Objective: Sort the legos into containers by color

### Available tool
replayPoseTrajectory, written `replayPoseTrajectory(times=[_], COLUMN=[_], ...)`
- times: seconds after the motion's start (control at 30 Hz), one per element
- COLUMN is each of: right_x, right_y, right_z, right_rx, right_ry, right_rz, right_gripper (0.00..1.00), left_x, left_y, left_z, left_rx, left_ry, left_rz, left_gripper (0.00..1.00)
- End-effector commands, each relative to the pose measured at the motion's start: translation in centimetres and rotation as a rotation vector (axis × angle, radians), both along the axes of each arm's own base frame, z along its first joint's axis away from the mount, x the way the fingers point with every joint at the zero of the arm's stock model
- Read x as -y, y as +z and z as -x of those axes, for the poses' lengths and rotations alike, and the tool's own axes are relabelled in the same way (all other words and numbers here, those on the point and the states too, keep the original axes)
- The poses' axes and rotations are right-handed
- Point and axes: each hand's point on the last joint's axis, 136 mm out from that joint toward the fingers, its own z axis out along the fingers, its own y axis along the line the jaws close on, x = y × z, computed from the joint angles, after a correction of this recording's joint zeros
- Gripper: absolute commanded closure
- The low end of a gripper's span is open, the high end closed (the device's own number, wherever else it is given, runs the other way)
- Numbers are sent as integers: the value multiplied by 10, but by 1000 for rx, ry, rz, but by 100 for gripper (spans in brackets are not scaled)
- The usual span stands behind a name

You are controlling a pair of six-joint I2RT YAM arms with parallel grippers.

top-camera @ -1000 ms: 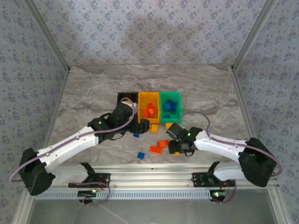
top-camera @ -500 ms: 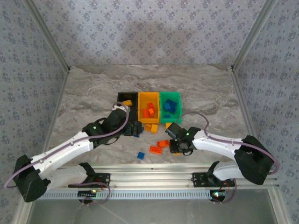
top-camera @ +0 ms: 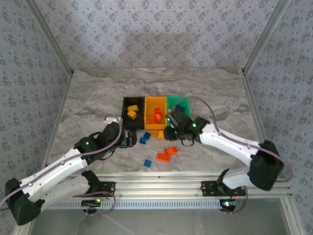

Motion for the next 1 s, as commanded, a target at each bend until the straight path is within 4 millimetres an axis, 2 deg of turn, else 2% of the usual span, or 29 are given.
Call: replayPoseTrajectory(times=[0.0, 0.17, 0.27, 0.4, 0.53, 0.6, 0.73, 0.9, 0.97], right_x=[-53, -112, -137, -158, -167, -166, -153, -114, -95], right_y=[30, 37, 36, 25, 17, 20, 40, 58, 58], right_z=[-31, -72, -96, -119, -141, -149, -152, -135, -123], right_rx=[89, 124, 127, 105, 81, 77, 120, 169, 172], right_ry=[125, 188, 196, 192, 164, 144, 120, 54, 26], right_rz=[-64, -114, -136, -154, -170, -182, -209, -213, -207], right_gripper=[66, 64, 64, 59, 45, 37, 29, 26, 26], left_x=[-13, -17, -13, -11, -8, -5, 8, 36, 49], left_y=[-5, -17, -20, -23, -27, -27, -20, -19, -24], left_z=[4, 16, 19, 22, 26, 28, 28, 32, 36], left_rx=[-12, -52, -59, -75, -94, -104, -100, -126, -150], left_ry=[46, 26, 6, -9, -33, -55, -109, -210, -262], left_rz=[-5, -6, 16, 19, 29, 37, 76, 69, 35], left_gripper=[0, 1, 1, 0, 1, 0, 0, 1, 1])
